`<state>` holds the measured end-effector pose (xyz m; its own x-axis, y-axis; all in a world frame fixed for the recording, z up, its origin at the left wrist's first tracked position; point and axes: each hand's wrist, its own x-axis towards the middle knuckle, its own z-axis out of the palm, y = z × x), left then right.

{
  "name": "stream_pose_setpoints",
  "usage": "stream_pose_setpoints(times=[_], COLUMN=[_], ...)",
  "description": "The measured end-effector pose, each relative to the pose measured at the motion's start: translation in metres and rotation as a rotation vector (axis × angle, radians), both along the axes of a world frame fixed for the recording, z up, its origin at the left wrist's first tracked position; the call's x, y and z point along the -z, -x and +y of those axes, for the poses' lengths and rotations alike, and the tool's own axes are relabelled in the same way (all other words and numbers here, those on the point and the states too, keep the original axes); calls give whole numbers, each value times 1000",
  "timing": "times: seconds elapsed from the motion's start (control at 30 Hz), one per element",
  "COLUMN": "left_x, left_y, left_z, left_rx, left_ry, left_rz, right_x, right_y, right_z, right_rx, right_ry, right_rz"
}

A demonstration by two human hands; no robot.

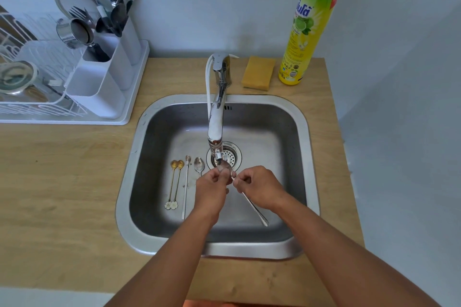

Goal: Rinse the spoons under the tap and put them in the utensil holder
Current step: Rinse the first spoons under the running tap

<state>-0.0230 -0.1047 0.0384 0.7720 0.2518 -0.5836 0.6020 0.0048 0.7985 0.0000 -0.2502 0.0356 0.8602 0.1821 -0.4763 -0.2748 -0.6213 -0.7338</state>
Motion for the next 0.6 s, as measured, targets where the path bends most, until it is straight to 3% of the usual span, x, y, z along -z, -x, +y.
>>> stream_pose_setpoints(times=[0.23,0.47,0.6], left_x=[-3,-4,3], left_y=[-14,-23,-14], left_z=[1,2,13], left_rx=[-93,-185,-60], left_ry=[-17,38,-53], left_rz=[83,38,23], right_x=[2,10,20], right_y=[6,6,5], right_z=[2,4,1], right_rx=[-15,69,204], right_ry=[31,-10,-11], right_rz=[-14,-10,51])
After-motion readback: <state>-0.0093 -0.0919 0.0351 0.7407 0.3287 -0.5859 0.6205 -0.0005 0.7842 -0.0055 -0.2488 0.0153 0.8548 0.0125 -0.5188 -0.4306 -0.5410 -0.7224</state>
